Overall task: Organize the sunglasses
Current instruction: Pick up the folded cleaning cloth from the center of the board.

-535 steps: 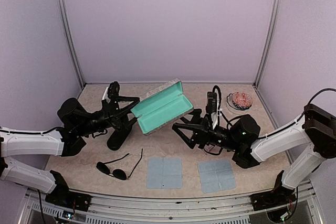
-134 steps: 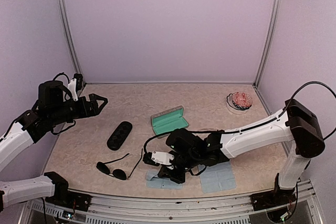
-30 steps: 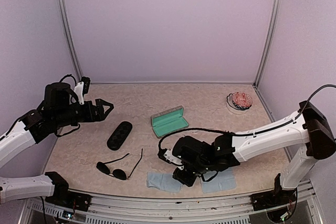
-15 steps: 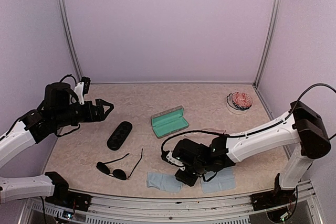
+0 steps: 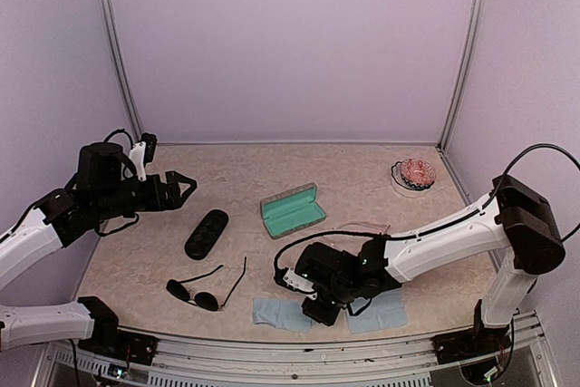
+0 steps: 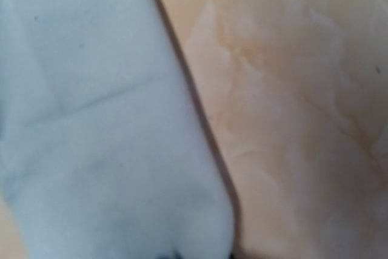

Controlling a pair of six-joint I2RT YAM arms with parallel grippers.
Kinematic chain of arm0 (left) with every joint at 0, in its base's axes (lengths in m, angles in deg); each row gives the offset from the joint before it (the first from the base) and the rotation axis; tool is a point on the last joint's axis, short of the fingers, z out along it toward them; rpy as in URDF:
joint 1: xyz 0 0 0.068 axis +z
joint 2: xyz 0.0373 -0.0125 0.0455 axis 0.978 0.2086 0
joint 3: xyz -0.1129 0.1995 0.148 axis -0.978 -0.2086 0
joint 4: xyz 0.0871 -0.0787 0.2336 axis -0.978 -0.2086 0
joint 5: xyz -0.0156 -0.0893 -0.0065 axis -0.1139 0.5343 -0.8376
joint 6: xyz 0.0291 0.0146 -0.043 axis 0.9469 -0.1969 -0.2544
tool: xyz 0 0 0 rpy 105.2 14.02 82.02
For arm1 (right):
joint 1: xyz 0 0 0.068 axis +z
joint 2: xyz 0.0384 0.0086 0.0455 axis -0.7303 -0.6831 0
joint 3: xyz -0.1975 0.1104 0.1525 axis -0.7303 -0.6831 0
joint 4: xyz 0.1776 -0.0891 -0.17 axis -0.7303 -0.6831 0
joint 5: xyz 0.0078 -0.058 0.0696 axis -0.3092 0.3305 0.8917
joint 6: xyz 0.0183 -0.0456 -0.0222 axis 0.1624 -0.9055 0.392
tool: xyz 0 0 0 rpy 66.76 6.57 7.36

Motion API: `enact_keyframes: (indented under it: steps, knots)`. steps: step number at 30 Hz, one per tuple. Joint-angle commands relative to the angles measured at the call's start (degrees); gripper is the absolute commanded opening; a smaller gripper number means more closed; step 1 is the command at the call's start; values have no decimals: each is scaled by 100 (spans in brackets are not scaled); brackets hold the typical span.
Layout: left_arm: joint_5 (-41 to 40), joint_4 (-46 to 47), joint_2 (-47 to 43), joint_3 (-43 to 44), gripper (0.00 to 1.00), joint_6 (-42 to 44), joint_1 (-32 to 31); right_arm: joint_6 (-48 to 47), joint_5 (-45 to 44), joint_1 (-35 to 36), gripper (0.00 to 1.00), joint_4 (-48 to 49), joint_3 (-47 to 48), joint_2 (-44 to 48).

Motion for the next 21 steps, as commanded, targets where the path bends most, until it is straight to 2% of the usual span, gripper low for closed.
enact_keyframes:
  steps: [1,5,11,16,21]
  knots:
    - [26,-29,32,70,99,77,36,-25,-13,-79,20,2,-40,-95]
    - [20,-32,45,71,99,73,39,-5,-21,-139,14,67,-67,-57]
    - [6,-38,63,66,99,74,43,2,323,-292,12,191,-27,-83]
    - [1,-45,79,66,99,69,45,110,681,-500,0,287,-32,13]
    - [65,-41,151,70,99,72,33,138,989,-723,0,371,-125,161]
